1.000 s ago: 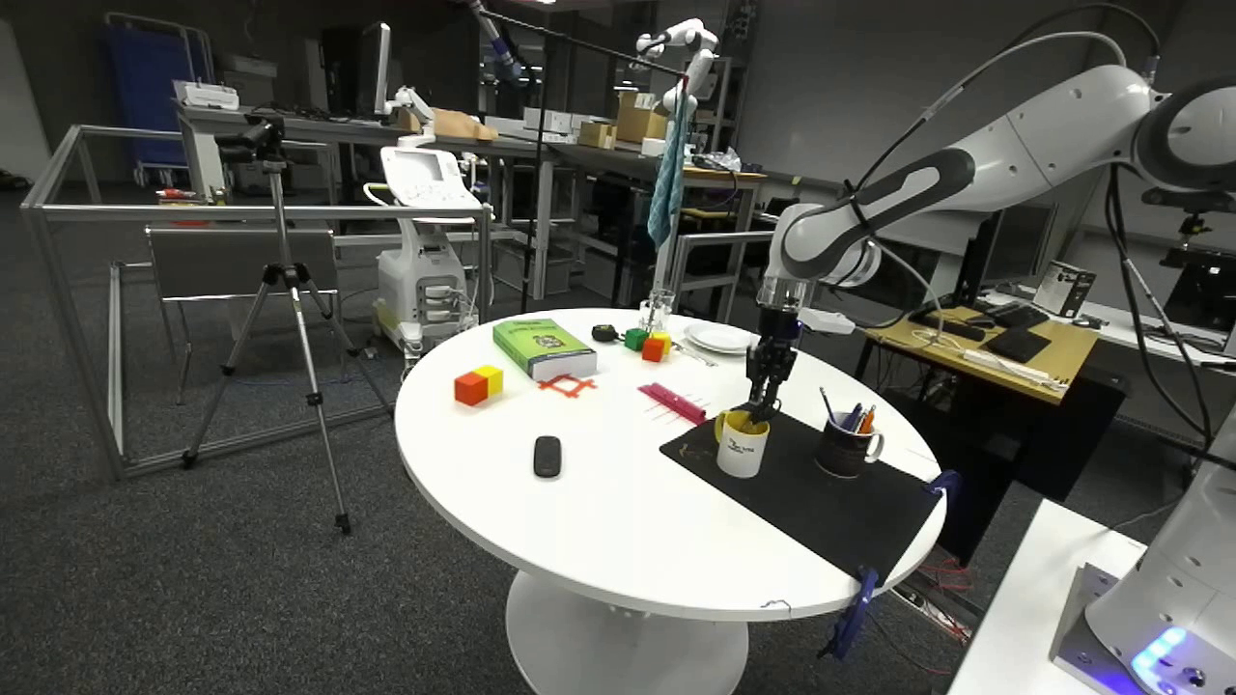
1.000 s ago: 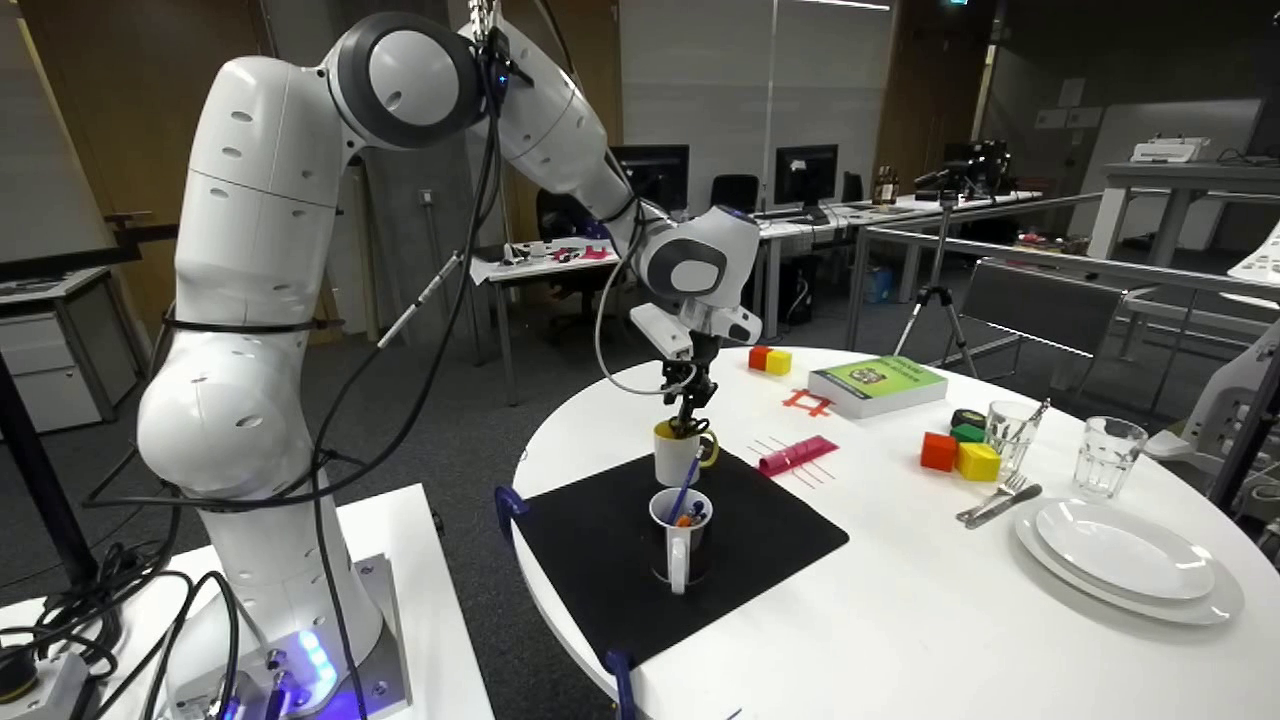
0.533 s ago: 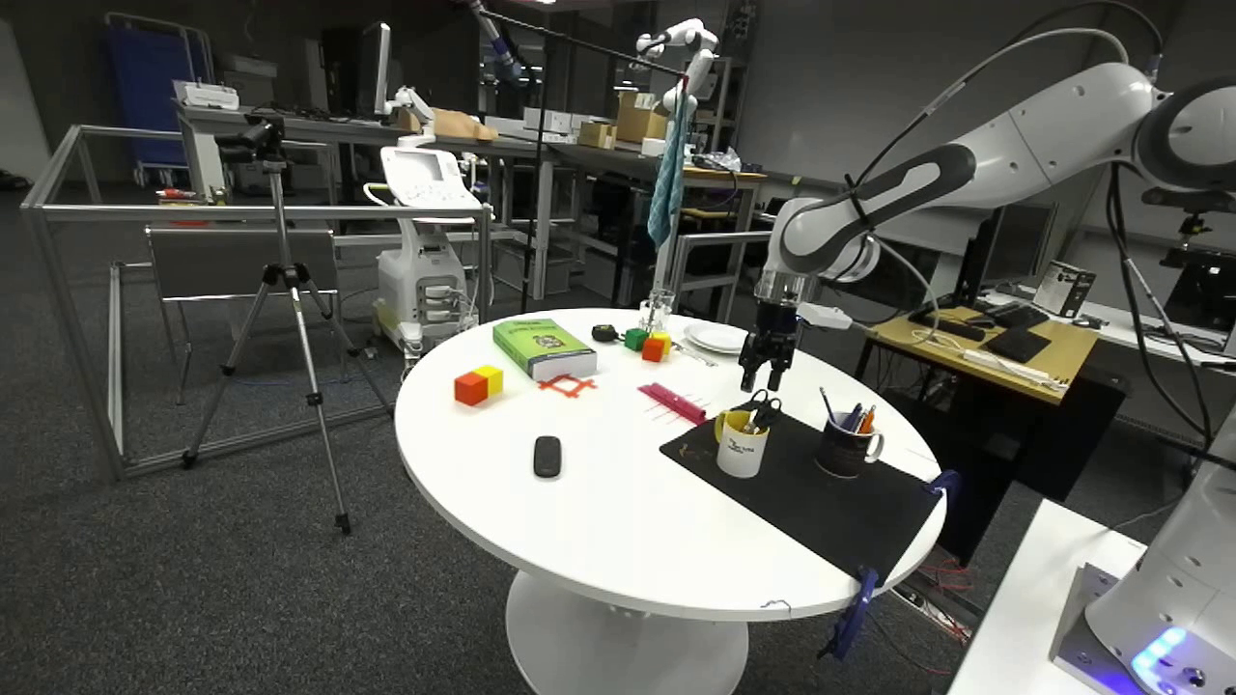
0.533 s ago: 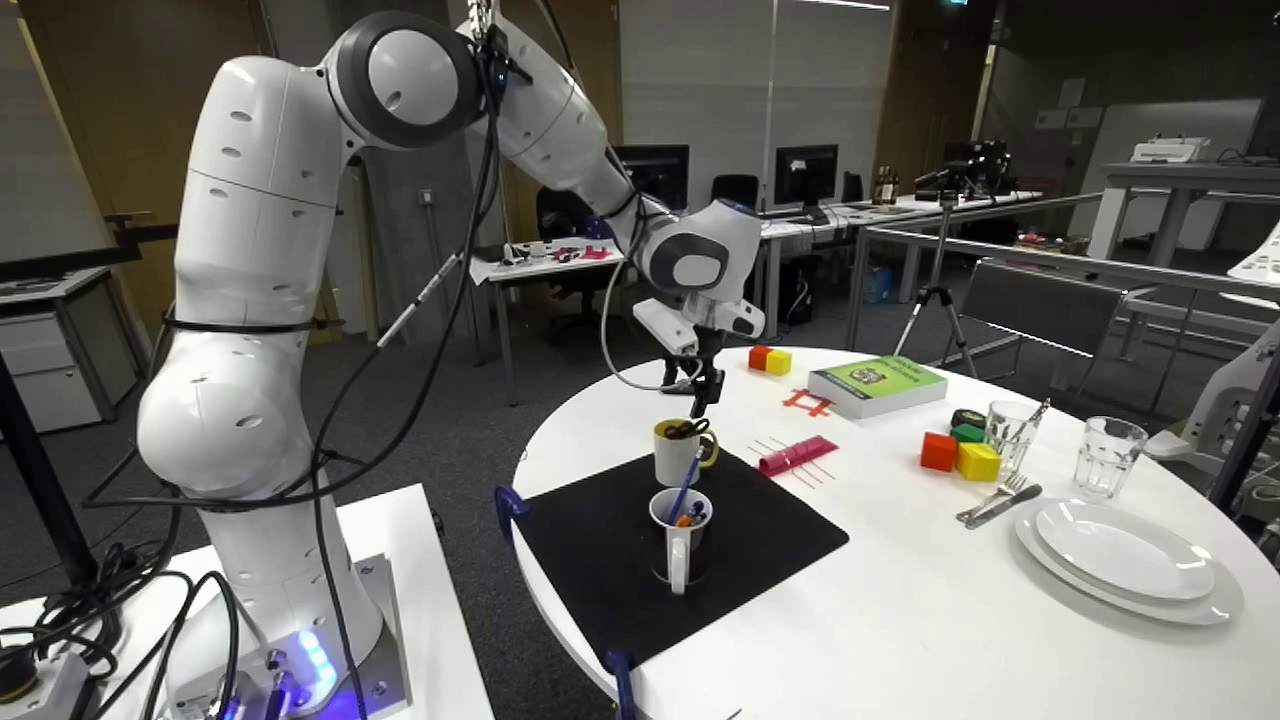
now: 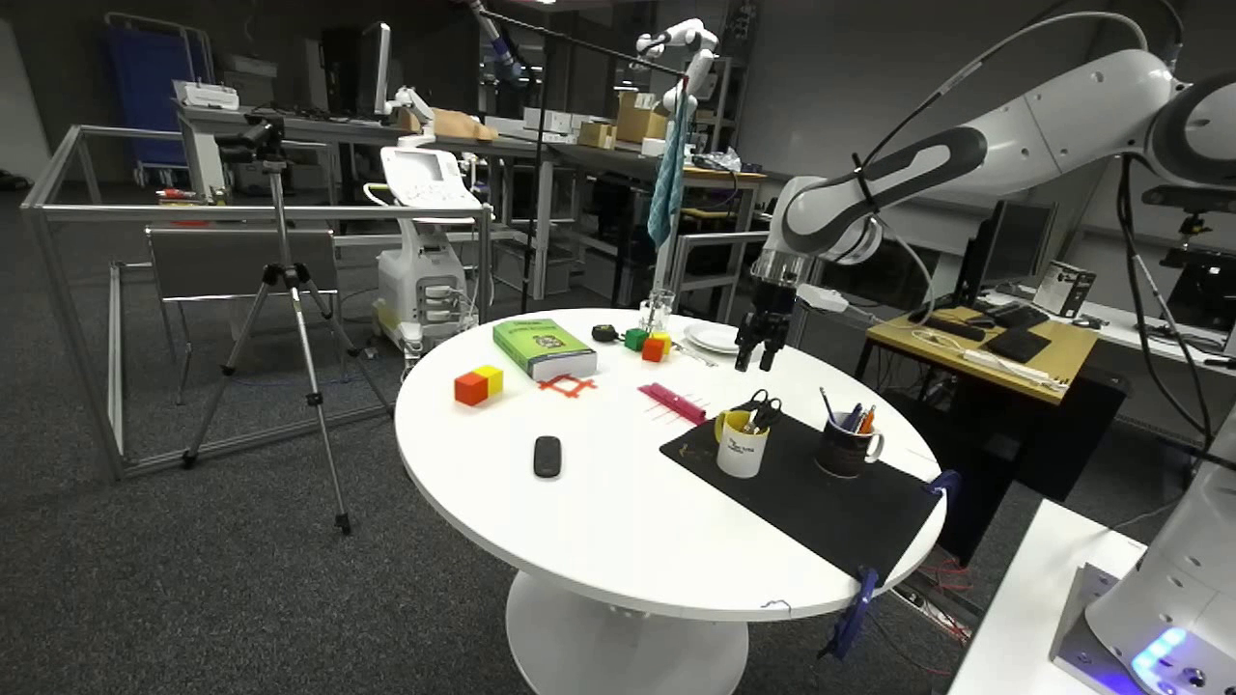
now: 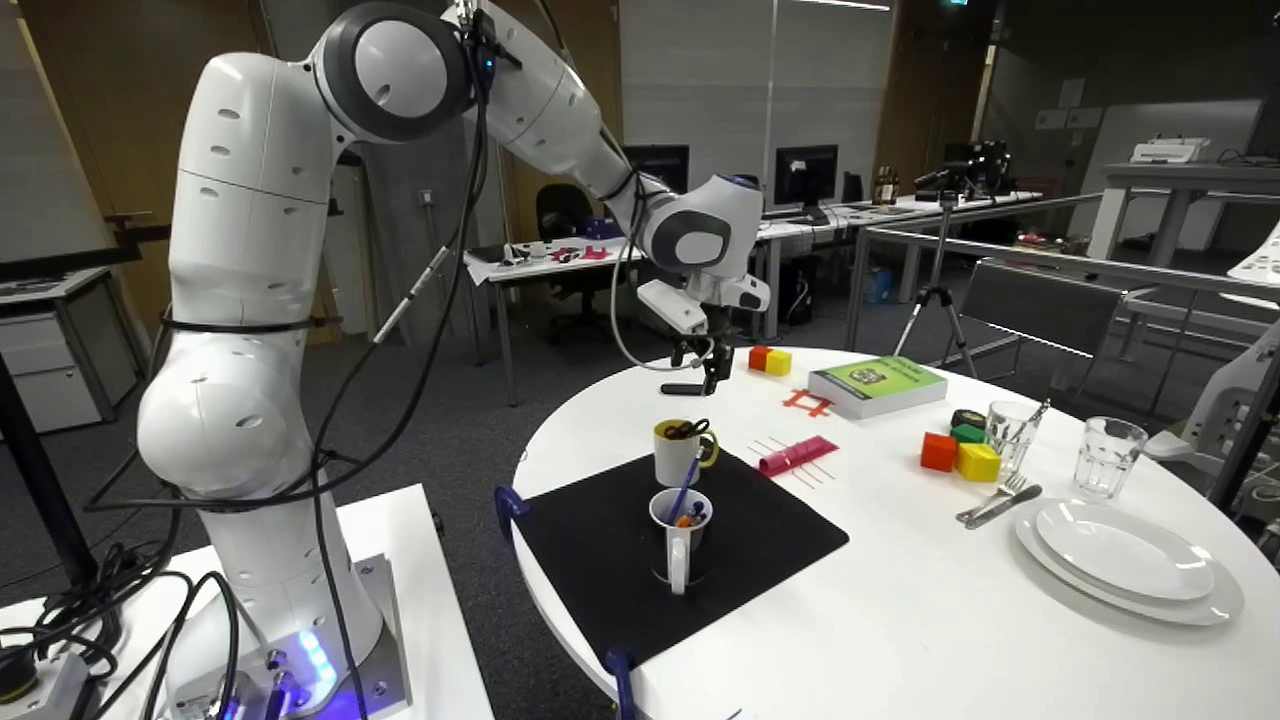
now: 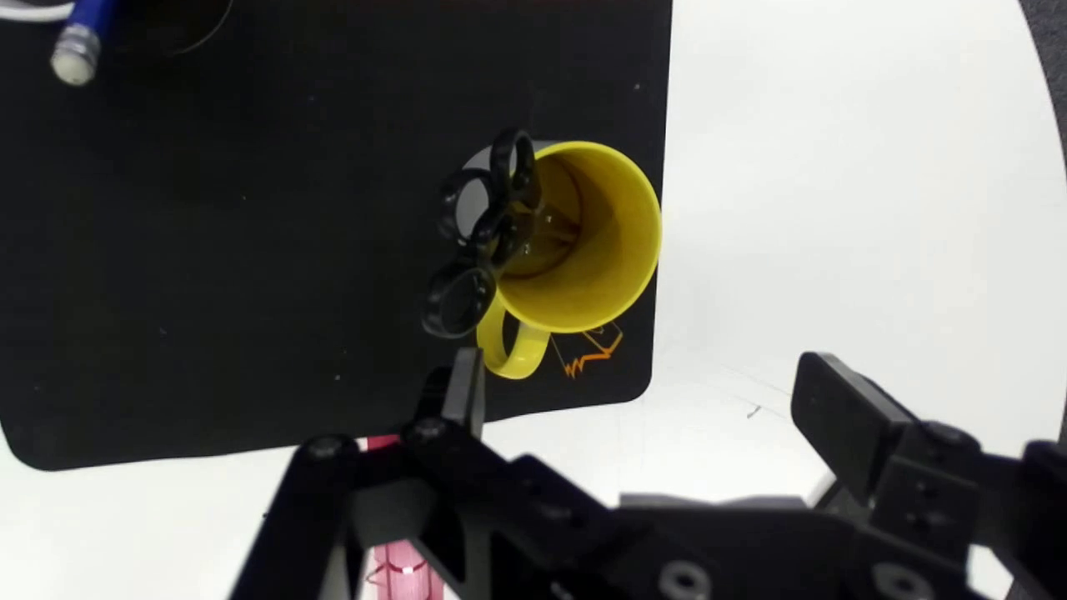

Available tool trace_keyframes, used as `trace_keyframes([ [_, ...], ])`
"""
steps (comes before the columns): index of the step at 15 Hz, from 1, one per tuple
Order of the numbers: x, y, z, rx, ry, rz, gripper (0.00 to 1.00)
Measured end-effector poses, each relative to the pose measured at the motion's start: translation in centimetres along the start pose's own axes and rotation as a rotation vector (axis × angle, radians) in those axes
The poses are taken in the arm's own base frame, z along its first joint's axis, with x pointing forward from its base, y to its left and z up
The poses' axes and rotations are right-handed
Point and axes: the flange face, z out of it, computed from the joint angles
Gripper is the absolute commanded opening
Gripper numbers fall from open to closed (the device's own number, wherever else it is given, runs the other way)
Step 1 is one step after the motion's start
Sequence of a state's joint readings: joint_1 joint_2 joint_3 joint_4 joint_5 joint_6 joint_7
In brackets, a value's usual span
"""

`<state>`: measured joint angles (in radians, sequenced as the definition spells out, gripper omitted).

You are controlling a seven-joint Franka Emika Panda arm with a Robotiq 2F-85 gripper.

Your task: Move the scissors from the right cup to the left cup

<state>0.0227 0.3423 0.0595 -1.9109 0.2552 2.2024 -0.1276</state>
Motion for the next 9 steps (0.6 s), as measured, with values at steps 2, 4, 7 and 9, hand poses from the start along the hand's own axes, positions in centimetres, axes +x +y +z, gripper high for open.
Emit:
trace_keyframes([
  [2, 0.0, -0.2, -1.0, -0.005, 0.015, -0.018, 1.0],
  [4, -0.1, -0.5, -2.2, -0.014, 0.032, -0.037, 1.0],
  [7, -0.2, -0.8, -4.3, -0.038, 0.062, -0.062, 1.0],
  [9, -0.3, -0.9, -5.7, -0.061, 0.082, -0.079, 1.0],
])
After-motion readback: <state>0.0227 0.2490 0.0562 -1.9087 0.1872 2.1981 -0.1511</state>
